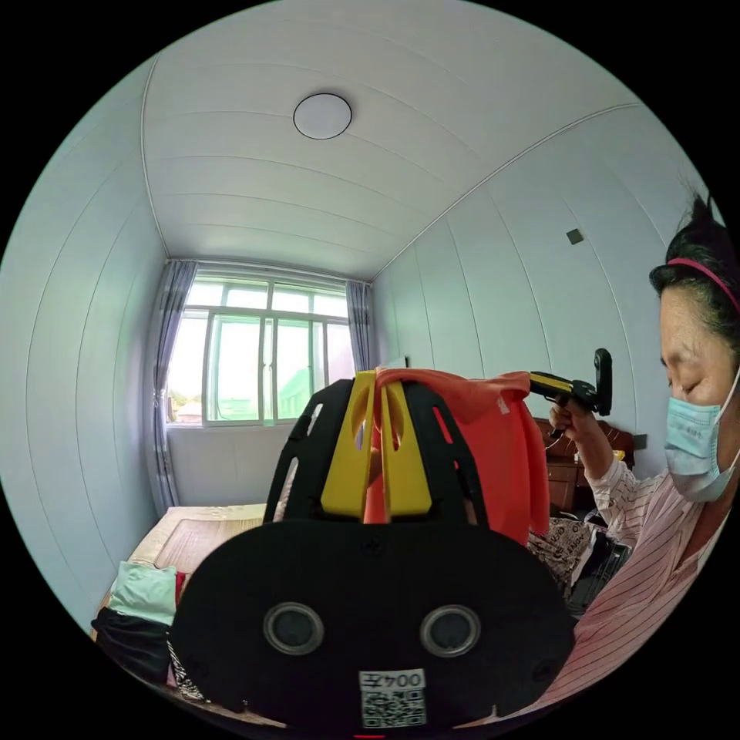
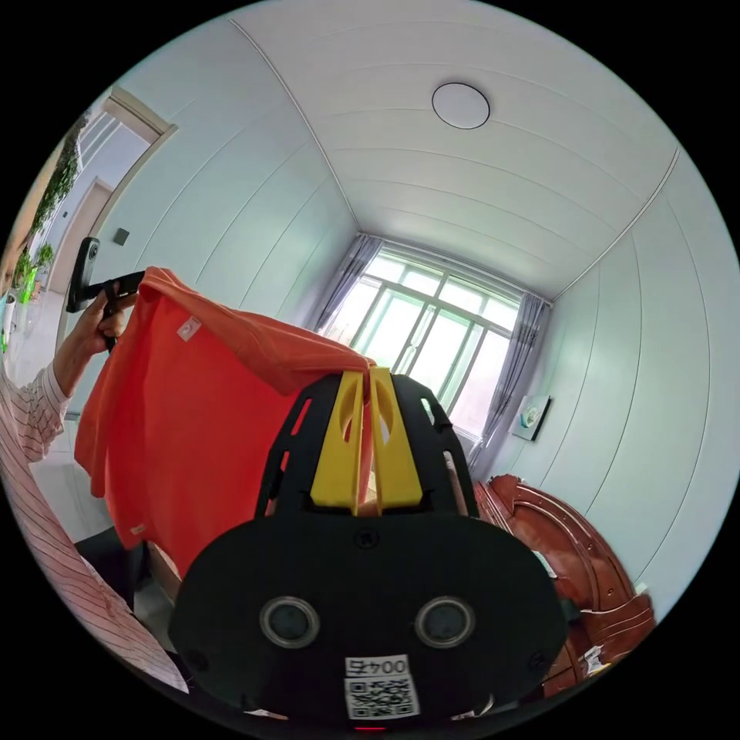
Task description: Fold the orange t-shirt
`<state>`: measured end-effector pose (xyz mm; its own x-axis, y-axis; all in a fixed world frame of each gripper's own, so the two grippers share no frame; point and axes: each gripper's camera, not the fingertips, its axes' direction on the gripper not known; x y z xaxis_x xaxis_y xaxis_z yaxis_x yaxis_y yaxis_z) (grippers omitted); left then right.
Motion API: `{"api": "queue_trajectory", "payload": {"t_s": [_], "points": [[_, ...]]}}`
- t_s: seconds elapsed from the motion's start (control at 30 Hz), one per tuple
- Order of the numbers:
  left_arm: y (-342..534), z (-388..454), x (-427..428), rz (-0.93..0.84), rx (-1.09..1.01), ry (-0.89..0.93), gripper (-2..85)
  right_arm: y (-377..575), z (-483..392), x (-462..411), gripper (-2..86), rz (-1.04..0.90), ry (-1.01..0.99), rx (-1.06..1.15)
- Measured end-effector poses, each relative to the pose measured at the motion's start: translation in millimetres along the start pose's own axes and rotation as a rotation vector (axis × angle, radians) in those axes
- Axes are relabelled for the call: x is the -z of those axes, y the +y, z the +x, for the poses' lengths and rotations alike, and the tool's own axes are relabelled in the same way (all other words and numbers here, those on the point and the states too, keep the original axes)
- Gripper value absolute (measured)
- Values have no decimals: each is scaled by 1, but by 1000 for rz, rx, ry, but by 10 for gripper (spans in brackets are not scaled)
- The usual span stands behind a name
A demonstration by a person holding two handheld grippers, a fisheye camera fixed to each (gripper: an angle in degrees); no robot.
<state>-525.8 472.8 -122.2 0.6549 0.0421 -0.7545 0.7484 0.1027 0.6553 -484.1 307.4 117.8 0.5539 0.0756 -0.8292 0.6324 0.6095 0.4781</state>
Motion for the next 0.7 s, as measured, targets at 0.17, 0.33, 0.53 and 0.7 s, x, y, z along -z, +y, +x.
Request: {"api": "queue_trajectory", "payload": {"t_s": [0.17,0.33,0.53,0.7], "points": [[30,-32,-58,-118,47,-1,2,26,-3,-69,-8,-104,-19,-16],[78,-83,-146,-272,111,-26,4,66,-6,-179,-7,-230,-36,-42],[149,-171,-292,-473,205,-75,4,118,-3,-353,-7,-403,-61,-82],[237,-253,-438,-645,255,-135,4,180,-2,-507,-7,-543,-61,-132]]}}
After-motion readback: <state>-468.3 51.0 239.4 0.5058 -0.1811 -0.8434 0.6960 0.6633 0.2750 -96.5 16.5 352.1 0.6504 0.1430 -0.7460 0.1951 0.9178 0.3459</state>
